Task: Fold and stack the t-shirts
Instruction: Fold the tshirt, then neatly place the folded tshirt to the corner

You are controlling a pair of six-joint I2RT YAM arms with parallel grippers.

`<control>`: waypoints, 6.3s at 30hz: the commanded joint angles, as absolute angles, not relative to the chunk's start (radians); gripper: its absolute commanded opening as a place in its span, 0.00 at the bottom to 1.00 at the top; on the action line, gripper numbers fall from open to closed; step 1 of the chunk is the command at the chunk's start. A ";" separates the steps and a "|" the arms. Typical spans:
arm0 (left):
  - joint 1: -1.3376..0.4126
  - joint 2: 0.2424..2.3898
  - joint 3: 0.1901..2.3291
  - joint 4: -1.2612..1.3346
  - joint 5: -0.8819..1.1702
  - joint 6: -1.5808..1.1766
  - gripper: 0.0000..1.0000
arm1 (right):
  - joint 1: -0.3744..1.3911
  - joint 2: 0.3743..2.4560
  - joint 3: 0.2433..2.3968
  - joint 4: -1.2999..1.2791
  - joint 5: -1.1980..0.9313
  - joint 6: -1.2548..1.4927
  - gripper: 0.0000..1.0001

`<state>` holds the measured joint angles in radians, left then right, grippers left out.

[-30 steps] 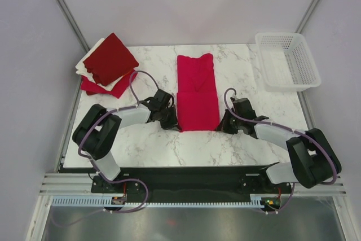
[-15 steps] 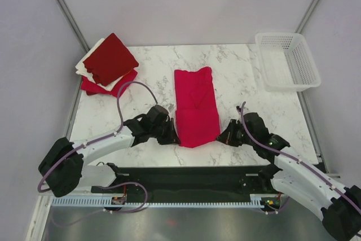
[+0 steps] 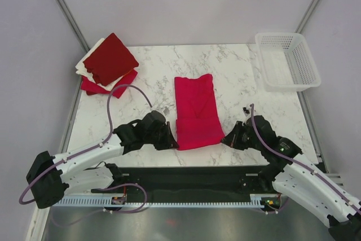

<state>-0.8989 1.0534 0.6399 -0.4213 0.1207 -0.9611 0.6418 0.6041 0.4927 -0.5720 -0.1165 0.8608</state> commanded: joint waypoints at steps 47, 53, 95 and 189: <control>-0.264 2.418 2.378 -0.983 0.447 -0.480 0.98 | 0.285 2.238 2.088 -0.718 0.073 0.445 0.98; -0.267 2.327 2.212 -0.960 0.344 -0.480 0.93 | 0.284 2.014 1.767 -0.631 0.134 0.428 0.98; -0.330 2.372 2.134 -0.566 0.477 -0.537 0.02 | 0.284 1.517 0.578 0.210 -0.379 0.531 0.93; 0.476 2.065 2.057 -0.704 0.587 -0.568 0.02 | 0.273 1.589 0.603 0.207 -0.419 0.535 0.93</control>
